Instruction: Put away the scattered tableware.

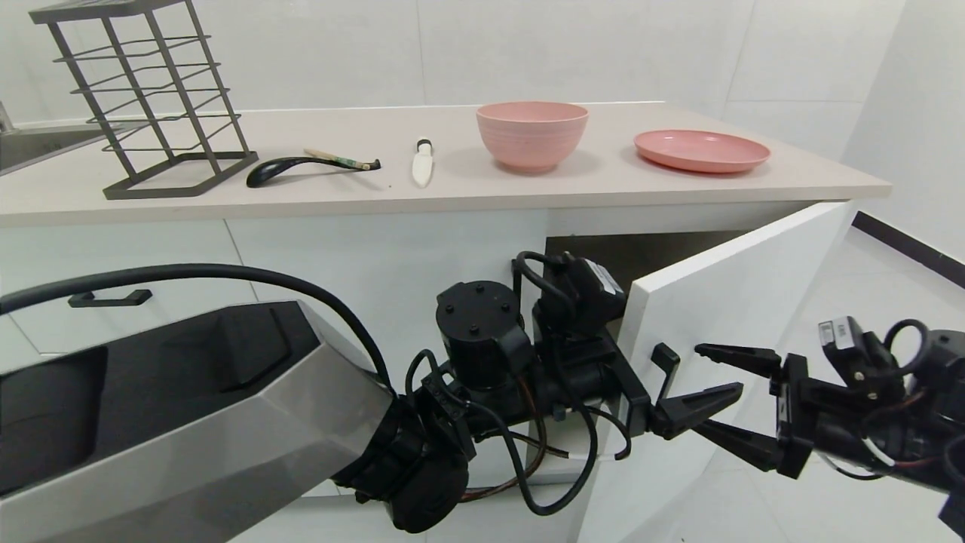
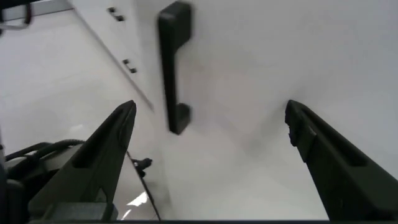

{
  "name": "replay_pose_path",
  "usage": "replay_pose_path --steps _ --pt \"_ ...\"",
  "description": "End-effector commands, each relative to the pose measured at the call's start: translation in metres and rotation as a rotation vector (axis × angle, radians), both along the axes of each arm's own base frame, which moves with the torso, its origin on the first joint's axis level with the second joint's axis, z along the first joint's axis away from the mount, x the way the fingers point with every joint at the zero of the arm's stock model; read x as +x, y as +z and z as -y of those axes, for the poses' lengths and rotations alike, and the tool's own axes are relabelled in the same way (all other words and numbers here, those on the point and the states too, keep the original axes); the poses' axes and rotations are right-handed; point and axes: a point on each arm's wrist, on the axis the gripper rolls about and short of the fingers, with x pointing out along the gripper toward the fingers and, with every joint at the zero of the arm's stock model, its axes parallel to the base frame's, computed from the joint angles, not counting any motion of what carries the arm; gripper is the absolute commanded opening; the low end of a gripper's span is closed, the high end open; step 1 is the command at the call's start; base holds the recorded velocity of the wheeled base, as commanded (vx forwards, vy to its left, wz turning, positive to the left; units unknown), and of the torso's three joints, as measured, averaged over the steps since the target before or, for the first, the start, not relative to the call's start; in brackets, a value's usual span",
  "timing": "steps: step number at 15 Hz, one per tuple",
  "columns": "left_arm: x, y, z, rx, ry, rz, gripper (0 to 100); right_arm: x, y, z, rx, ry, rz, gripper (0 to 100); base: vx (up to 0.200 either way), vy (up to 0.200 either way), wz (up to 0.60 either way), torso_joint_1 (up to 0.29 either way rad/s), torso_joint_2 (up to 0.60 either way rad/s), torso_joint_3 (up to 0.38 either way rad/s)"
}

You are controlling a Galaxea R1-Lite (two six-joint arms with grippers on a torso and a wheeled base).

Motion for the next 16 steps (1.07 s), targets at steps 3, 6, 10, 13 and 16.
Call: replay_pose_path --steps 3,6,10,13,16 --pt "0.005 -0.004 0.001 -0.001 0.052 -0.026 100 -0.066 0.057 0.015 0.004 -0.082 0.271 100 0.000 0.000 0.00 0.000 0.00 0.000" --pt "0.006 -0.006 0.001 0.000 0.052 -0.027 100 -0.089 0.075 0.024 -0.007 -0.153 0.385 100 0.000 0.000 0.00 0.000 0.00 0.000" --pt "0.000 -0.005 0.006 -0.025 0.035 -0.009 100 -0.126 0.097 0.022 -0.010 -0.161 0.566 100 0.000 0.000 0.00 0.000 0.00 0.000" --pt "-0.006 -0.004 0.008 -0.046 0.019 0.006 100 -0.164 0.104 0.018 -0.011 -0.159 0.683 100 0.000 0.000 0.00 0.000 0.00 0.000" --pt "-0.015 -0.005 0.014 -0.054 -0.006 0.010 100 -0.199 0.098 0.014 -0.014 -0.150 0.754 100 0.000 0.000 0.00 0.000 0.00 0.000"
